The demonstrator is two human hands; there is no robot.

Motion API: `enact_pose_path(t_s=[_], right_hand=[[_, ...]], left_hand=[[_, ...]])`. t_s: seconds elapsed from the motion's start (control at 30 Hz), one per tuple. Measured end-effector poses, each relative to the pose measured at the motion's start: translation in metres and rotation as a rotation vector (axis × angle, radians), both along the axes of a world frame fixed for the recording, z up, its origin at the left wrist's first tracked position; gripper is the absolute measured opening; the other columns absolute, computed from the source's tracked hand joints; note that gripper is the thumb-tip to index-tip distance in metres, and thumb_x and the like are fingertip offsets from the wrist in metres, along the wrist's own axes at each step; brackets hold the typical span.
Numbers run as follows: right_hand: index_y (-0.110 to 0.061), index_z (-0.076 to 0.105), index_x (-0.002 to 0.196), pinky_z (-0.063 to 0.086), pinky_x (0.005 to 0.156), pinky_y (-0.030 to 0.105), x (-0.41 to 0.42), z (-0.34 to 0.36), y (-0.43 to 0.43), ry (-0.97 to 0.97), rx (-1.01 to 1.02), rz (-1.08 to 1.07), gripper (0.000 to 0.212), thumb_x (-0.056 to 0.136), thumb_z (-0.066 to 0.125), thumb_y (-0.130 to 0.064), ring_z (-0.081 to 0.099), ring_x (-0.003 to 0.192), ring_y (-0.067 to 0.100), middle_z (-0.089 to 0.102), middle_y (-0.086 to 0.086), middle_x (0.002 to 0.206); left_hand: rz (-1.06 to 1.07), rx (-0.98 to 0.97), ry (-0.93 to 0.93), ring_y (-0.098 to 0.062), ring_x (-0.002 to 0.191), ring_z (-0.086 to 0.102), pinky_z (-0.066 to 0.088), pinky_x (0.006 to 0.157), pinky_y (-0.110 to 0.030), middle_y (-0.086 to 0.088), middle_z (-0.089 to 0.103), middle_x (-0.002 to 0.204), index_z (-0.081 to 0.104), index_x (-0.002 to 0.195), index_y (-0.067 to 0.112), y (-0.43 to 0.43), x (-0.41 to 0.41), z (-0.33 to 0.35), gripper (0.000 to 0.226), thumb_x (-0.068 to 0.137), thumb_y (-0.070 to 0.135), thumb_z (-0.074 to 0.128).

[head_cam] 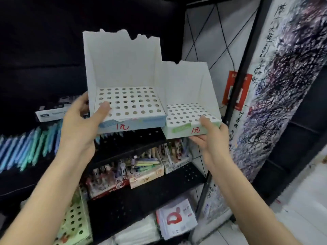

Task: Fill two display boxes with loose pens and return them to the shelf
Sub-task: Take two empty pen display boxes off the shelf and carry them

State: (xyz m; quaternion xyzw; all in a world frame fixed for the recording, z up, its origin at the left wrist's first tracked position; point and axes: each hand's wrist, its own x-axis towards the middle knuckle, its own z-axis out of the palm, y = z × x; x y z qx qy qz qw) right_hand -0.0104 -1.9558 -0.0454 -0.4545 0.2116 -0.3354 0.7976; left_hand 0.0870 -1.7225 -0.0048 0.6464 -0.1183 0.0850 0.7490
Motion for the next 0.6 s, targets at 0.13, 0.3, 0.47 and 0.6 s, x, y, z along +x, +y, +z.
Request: enact_pose_path(t_s=[0.13, 0.3, 0.47, 0.6], right_hand=[[-0.007, 0.048, 0.122, 0.058, 0.061, 0.031, 0.056, 0.029, -0.024, -0.024, -0.052, 0.132, 0.038, 0.088, 0.062, -0.013, 0.068, 0.095, 0.027, 0.065, 0.015, 0.112], [-0.009, 0.051, 0.117, 0.058, 0.058, 0.028, 0.124, 0.05, -0.037, -0.025, -0.102, 0.258, 0.03, 0.089, 0.061, -0.012, 0.067, 0.089, 0.022, 0.066, 0.014, 0.108], [-0.007, 0.043, 0.126, 0.058, 0.055, 0.03, 0.191, 0.053, -0.033, 0.013, -0.019, 0.328, 0.045, 0.086, 0.065, -0.013, 0.066, 0.092, 0.026, 0.061, 0.016, 0.114], [-0.004, 0.043, 0.125, 0.055, 0.048, 0.028, 0.234, 0.049, -0.024, 0.051, 0.012, 0.339, 0.048, 0.084, 0.067, -0.013, 0.064, 0.097, 0.03, 0.059, 0.019, 0.118]], left_hand=[[0.129, -0.023, 0.007, -0.017, 0.108, 0.061, 0.052, 0.088, -0.042, 0.004, 0.062, 0.119, 0.05, 0.131, 0.023, -0.01, 0.024, 0.019, 0.048, 0.085, 0.022, 0.066], [0.286, -0.062, 0.025, -0.012, 0.088, 0.068, 0.056, 0.058, -0.026, 0.0, 0.064, 0.113, 0.05, 0.131, 0.018, -0.008, 0.051, 0.032, 0.048, 0.086, 0.02, 0.065], [0.404, -0.032, 0.009, -0.01, 0.078, 0.068, 0.057, 0.056, -0.029, 0.002, 0.065, 0.106, 0.051, 0.125, 0.018, 0.003, 0.083, 0.042, 0.042, 0.086, 0.02, 0.065], [0.437, -0.039, 0.055, -0.015, 0.085, 0.069, 0.058, 0.066, -0.033, 0.001, 0.066, 0.106, 0.051, 0.126, 0.016, 0.009, 0.119, 0.039, 0.044, 0.085, 0.02, 0.067]])
